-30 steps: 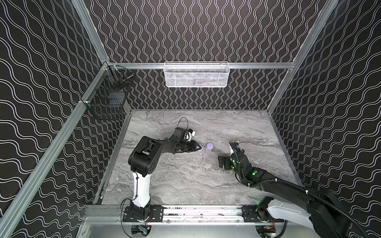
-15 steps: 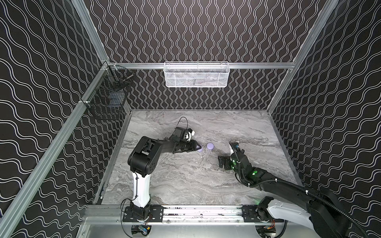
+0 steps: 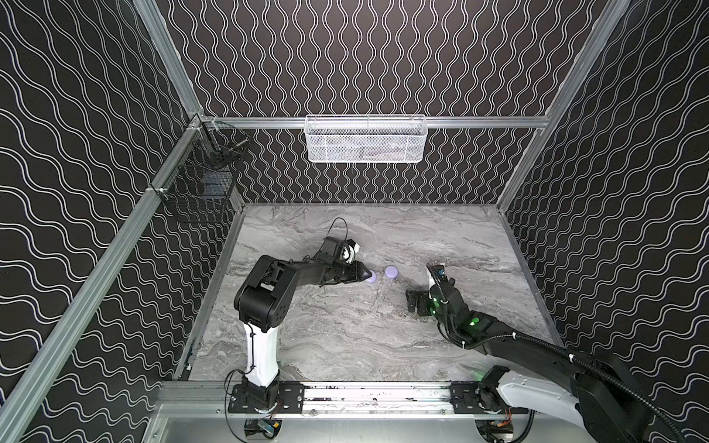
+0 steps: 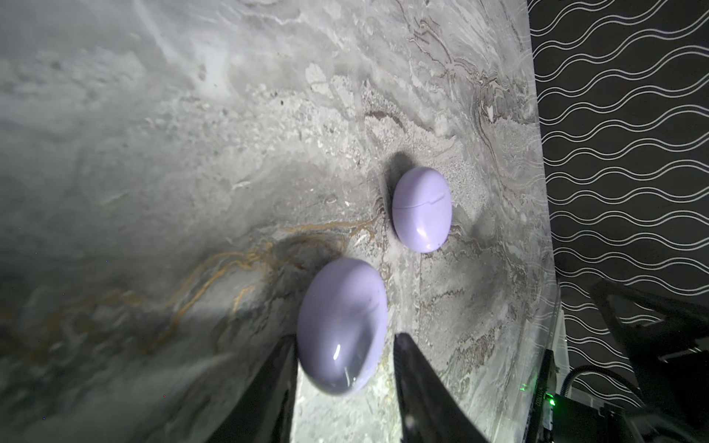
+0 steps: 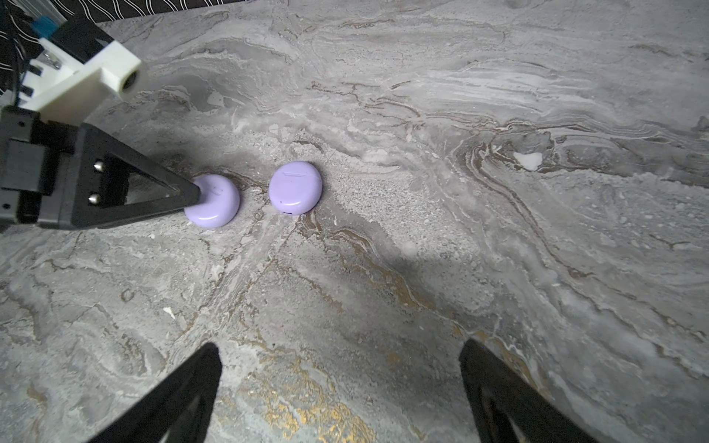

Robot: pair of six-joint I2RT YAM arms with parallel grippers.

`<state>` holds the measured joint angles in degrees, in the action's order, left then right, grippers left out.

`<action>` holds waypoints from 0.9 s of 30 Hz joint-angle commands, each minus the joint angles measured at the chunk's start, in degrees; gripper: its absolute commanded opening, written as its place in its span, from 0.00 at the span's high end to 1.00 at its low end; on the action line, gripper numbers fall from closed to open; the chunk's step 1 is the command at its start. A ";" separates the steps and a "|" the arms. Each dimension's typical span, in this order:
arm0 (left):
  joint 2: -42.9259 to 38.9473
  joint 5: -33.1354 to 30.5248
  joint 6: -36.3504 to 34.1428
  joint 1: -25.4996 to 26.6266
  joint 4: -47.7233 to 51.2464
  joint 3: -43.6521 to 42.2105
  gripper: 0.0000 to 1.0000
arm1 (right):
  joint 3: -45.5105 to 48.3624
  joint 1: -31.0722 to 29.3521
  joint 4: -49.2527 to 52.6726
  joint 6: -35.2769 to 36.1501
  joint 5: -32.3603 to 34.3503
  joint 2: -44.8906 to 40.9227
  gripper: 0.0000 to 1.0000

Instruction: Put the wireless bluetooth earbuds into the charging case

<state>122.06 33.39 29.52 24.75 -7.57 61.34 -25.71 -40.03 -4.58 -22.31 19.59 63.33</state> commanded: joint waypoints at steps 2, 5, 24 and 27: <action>-0.98 -1.61 -1.96 -0.31 0.19 -0.25 0.55 | 0.05 0.02 -0.78 -0.90 0.38 -0.25 0.01; -1.76 -2.66 -2.13 -0.36 0.37 -0.76 0.55 | 0.14 0.04 -0.78 -0.90 0.45 -0.49 0.01; -17.73 -11.90 -6.53 -0.49 2.82 -7.73 0.43 | 1.10 0.30 -1.39 -0.99 1.06 -2.25 0.01; -21.97 -13.77 -7.24 -0.42 3.69 -8.83 0.40 | 1.18 0.39 -1.40 -1.07 1.19 -2.76 0.01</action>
<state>102.65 22.72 24.49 24.34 -4.05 53.12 -24.71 -39.68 -4.64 -22.94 20.05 61.06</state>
